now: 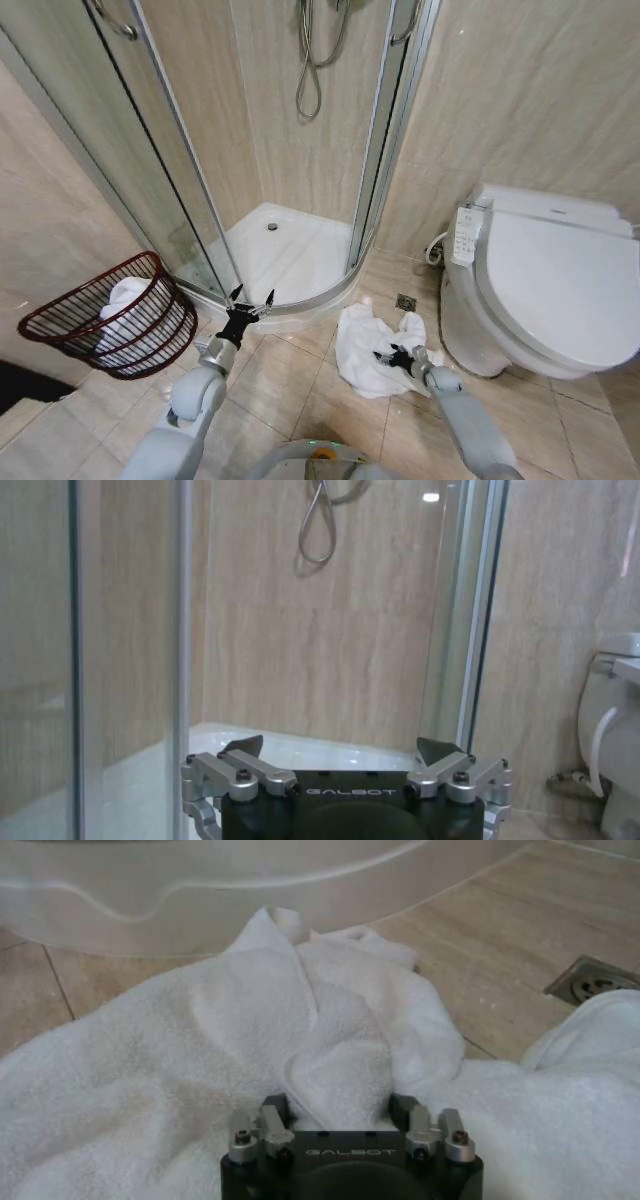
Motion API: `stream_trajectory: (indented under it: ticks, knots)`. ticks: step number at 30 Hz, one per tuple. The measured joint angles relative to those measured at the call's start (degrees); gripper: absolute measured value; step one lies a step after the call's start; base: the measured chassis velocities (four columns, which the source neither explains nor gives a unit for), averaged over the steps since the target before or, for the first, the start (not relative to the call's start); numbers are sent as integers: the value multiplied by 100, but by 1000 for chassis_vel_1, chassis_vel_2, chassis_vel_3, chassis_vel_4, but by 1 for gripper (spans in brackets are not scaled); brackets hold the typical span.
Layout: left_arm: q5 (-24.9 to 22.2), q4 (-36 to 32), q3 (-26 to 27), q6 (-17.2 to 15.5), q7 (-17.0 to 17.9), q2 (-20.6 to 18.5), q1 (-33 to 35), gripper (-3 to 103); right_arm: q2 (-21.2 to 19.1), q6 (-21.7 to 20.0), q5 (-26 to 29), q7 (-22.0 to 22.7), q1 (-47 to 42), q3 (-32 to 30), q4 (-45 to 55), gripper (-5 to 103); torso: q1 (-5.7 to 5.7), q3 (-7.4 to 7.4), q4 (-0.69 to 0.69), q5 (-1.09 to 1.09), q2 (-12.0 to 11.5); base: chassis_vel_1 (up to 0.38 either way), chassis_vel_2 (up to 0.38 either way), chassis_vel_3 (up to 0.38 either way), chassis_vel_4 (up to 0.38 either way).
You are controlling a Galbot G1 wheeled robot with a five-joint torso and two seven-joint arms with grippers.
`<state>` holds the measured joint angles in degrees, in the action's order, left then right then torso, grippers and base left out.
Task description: Discard the used towel into the hamper.
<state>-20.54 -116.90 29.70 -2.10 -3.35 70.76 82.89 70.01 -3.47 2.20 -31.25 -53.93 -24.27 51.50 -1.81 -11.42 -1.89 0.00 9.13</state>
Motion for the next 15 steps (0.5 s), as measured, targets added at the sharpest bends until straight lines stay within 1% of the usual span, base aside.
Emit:
stream_trajectory:
  ticks: [3, 4, 6, 7, 9, 10, 12, 14, 15]
  knots:
    - [11, 5, -25, 0, 3, 5, -8, 100, 2, 3, 29, 46, -5, -6, 5, 48, 0, 0, 0, 0, 0, 0, 0, 0, 0]
    - [11, 5, -25, 0, 3, 5, -8, 100, 2, 3, 29, 46, -5, -6, 5, 48, 0, 0, 0, 0, 0, 0, 0, 0, 0]
    - [15, 15, -35, 2, 4, 11, -14, 100, 3, 7, 46, 70, -6, -15, 5, 37, 0, 0, 0, 1, 0, 0, 0, 0, 0]
    - [15, 15, -35, 2, 4, 11, -14, 100, 3, 7, 46, 70, -6, -15, 5, 37, 0, 0, 0, 1, 0, 0, 0, 0, 0]
    - [18, 30, -38, 7, 5, 12, -22, 100, 2, 7, 67, 79, -6, -28, 6, 27, 0, 0, 0, 0, 0, 0, 0, 0, 0]
    - [18, 34, -38, 9, 5, 12, -23, 100, 1, 7, 77, 92, -6, -33, 7, 27, 0, 0, 0, 1, 0, 0, 0, 0, 0]
    - [18, 41, -37, 12, 5, 10, -28, 100, 0, 8, 105, 127, -6, -43, 8, 20, 0, 0, 0, 1, 0, 0, 0, 0, 0]
    - [18, 46, -37, 13, 5, 8, -32, 100, -1, 8, 121, 140, -8, -46, 9, 20, 0, 0, 0, 1, 0, 0, 0, 0, 0]
    - [17, 52, -37, 13, 5, 6, -39, 100, -3, 7, 133, 148, -10, -49, 12, 18, 0, 0, 0, 1, 0, 0, 0, 0, 0]
